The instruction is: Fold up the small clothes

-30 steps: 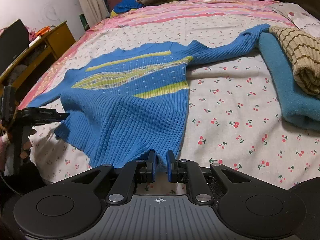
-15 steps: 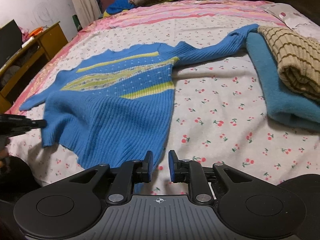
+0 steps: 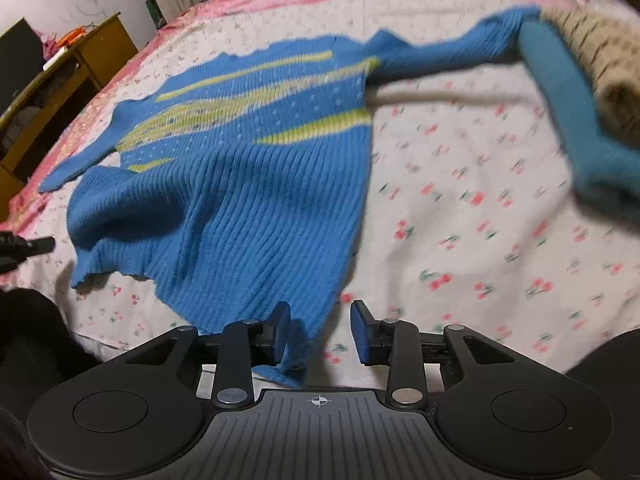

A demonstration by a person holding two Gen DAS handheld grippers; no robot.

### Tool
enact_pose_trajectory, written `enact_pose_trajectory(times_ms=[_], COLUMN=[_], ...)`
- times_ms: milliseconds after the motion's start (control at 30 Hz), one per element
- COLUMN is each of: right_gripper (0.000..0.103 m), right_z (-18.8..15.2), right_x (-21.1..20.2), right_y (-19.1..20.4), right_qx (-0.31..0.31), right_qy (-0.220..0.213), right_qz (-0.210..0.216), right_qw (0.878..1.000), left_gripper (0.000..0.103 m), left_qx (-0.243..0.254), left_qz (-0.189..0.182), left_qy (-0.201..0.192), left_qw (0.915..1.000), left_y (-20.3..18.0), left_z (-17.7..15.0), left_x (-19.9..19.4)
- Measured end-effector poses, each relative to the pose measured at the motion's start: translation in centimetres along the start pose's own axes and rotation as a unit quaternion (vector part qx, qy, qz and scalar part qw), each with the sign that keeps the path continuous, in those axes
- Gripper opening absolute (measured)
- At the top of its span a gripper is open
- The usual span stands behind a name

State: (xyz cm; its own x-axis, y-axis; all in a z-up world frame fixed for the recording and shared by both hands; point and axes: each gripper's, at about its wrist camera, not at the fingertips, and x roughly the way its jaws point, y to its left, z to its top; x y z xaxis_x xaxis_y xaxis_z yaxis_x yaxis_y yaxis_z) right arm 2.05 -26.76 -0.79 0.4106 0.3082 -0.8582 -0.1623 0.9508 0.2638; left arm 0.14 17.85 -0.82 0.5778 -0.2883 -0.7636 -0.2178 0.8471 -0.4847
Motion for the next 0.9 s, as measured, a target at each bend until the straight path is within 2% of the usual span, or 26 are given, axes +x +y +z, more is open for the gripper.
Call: enact_pose_trajectory(times_ms=[133,200,333,500,567,633,667,700,733,900], right_gripper=[0.038,0.043,0.044,0.045,0.044,0.032,0.018,0.010,0.010,0.009], right_z=[0.1,0.0,0.0,0.2,0.3,0.5,0.5,0.6,0.7,1.2], right_x=[0.8,0.8,1.0,1.4,1.9,2.3,2.3,2.2,2.1,-1.2], right_y=[-0.5,-0.7,-1.2,-0.8,-0.4,-0.2,0.0,0.0,-0.2,-0.5], right_qx=[0.035,0.043,0.061,0.067,0.062,0.058,0.053,0.056,0.064,0.066], right_qy=[0.017,0.018,0.012,0.010,0.011,0.011,0.009,0.011,0.013,-0.017], right_qz=[0.021,0.022,0.017,0.041,0.043,0.040,0.041,0.050,0.064,0.099], right_qw=[0.999,0.999,0.998,0.997,0.997,0.997,0.998,0.997,0.996,0.993], left_gripper=[0.012,0.017,0.026,0.036,0.035,0.022,0.009,0.008,0.008,0.008], left_qx=[0.014,0.022,0.047,0.078,0.087,0.091,0.085,0.073,0.063,0.045], left_qz=[0.001,0.004,0.024,0.041,0.054,0.055,0.044,0.022,0.003,-0.037], left_qy=[0.011,0.013,0.010,0.013,0.014,0.012,0.016,0.020,0.019,-0.006], left_qw=[0.9998,0.9997,0.9986,0.9960,0.9946,0.9942,0.9953,0.9969,0.9979,0.9983], left_y=[-0.9,-1.3,-2.0,-3.0,-3.3,-3.7,-3.7,-3.5,-3.4,-3.5], left_z=[-0.5,-0.6,-1.0,-1.2,-1.4,-1.4,-1.3,-1.2,-1.1,-0.9], left_x=[0.8,1.4,2.1,3.3,3.9,4.1,4.0,3.7,3.2,-0.6])
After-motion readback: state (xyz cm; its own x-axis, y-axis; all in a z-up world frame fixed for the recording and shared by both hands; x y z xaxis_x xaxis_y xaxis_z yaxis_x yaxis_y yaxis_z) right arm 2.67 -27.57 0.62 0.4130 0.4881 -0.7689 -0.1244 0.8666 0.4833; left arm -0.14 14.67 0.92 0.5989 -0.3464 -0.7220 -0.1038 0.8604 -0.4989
